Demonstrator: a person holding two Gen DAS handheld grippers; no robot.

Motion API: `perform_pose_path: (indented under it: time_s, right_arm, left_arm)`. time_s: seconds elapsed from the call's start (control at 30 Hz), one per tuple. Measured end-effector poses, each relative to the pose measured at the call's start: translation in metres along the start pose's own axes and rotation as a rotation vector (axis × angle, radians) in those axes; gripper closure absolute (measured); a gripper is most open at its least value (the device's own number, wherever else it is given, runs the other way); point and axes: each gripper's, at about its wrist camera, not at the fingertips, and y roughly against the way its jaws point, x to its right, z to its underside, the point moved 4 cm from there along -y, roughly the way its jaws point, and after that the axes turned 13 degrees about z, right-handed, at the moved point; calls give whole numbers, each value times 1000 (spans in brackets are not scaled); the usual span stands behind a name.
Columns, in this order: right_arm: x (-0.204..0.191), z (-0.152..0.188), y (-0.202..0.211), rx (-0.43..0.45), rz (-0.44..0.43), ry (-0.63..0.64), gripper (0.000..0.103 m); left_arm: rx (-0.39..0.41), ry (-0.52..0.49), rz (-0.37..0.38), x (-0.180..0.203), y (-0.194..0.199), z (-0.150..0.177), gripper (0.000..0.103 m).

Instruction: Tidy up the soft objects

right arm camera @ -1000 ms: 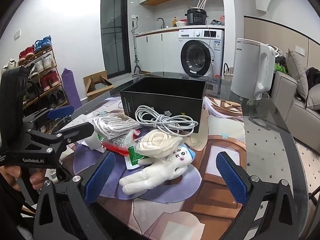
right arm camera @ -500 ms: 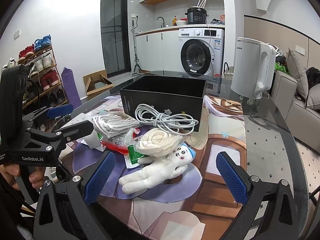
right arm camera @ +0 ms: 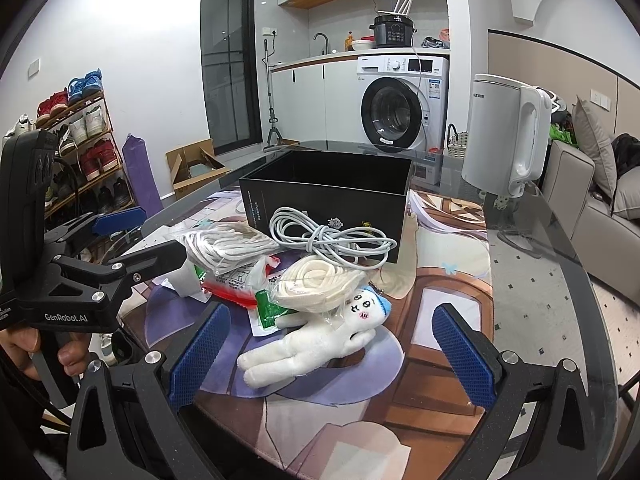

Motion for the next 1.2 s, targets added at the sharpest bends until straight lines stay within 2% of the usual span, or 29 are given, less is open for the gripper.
perform_pose_path:
  time_s: [1.2]
  right_arm:
    - [-2, 4, -3, -15, -1, 1, 0]
  left_arm:
    - [-4, -4, -6, -3, 0, 0, 0]
